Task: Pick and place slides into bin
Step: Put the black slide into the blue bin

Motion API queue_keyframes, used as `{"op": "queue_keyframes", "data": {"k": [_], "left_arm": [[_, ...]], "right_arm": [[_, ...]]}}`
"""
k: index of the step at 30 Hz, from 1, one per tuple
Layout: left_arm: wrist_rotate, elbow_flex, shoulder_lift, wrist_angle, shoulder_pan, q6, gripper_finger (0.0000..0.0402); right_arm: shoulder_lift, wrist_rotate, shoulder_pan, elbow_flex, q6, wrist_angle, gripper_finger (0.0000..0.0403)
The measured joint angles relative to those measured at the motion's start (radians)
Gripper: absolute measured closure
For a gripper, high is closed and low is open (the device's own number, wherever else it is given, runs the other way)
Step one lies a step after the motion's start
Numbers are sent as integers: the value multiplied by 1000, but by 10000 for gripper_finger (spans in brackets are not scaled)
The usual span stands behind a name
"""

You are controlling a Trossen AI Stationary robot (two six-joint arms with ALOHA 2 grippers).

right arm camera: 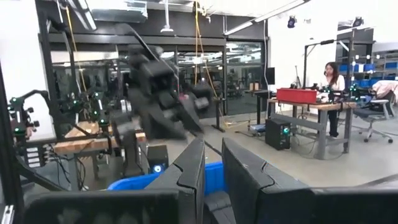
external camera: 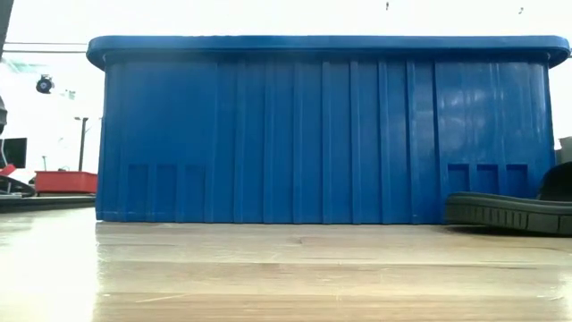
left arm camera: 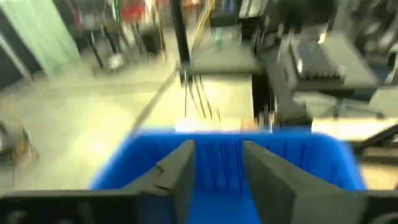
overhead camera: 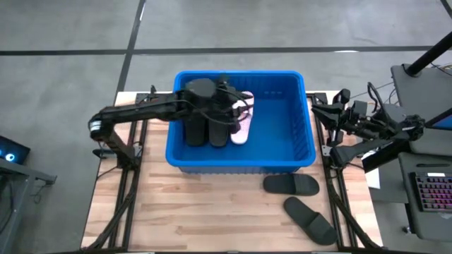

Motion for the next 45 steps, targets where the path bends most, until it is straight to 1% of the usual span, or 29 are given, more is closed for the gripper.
{"op": "queue_keyframes", "data": {"k": [5,6,7,13,16,18,20,22,25,28,29,31,34,37,41,45], "left_arm": [[3,1,-99,55,-26,117,378],[2,1,-118,49,-26,120,389],[-2,1,-132,56,-26,120,394],[-12,-1,-253,24,-25,123,391],[-12,-3,-323,-43,-25,120,391],[-13,-18,-370,-125,-25,83,391],[-22,-51,-402,-168,-25,29,391],[-28,-115,-440,-204,-25,-3,391],[-29,-224,-496,-189,-31,-18,391],[-30,-350,-573,-181,-31,-98,391],[-46,-398,-601,-176,-30,-124,391],[-95,-499,-661,-128,-30,-158,393],[-129,-659,-760,-49,-30,-196,400],[-139,-800,-872,25,-30,-222,400],[-146,-961,-1014,105,-30,-314,401],[-127,-1076,-1093,164,-30,-355,401]], "right_arm": [[0,0,0,0,0,6,355],[0,0,0,0,0,6,355],[0,0,0,0,1,6,355],[0,0,0,0,3,6,355],[0,0,0,0,3,6,355],[0,0,0,0,4,6,355],[0,0,0,0,18,6,355],[0,0,0,0,38,5,355],[0,-4,0,0,62,2,355],[-1,-40,0,0,101,-15,355],[-1,-54,0,0,108,-24,355],[-1,-81,0,0,109,-45,355],[-1,-106,0,0,122,-75,355],[-1,-106,0,0,149,-82,355],[-1,-105,0,0,170,-77,355],[2,-105,0,0,263,-77,355]]}}
